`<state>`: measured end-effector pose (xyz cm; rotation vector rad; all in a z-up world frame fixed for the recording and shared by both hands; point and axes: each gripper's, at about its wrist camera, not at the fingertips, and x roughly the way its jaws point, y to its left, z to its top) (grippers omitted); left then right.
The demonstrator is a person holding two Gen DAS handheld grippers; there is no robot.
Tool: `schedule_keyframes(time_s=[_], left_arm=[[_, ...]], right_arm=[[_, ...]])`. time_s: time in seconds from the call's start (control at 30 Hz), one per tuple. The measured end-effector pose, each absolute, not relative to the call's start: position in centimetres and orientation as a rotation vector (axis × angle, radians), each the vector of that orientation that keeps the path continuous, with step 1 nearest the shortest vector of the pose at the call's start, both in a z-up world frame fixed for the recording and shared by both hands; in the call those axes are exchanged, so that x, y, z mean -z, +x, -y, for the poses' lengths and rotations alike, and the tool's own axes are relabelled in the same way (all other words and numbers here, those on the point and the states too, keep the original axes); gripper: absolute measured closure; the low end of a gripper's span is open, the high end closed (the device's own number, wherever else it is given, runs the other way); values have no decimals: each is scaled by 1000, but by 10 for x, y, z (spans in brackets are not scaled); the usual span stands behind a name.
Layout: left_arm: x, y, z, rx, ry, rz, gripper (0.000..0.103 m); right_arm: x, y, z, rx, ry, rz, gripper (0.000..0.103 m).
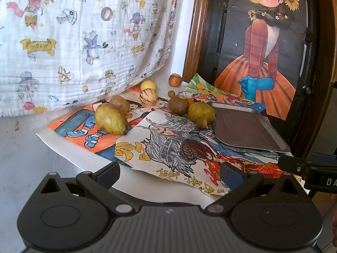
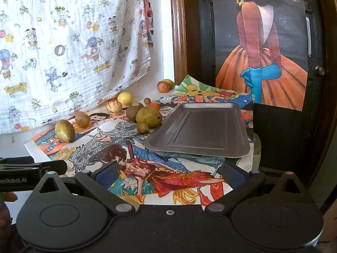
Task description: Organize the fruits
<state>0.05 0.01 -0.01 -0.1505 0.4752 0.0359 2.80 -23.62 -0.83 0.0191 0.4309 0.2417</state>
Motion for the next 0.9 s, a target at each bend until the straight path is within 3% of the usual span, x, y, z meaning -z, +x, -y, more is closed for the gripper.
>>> schedule_keyframes(time_s=[0.9], left_arm=[[10,-5,-3,-37,-153,-482,0]], right_arm=[[10,28,235,-242,17,-437,0]])
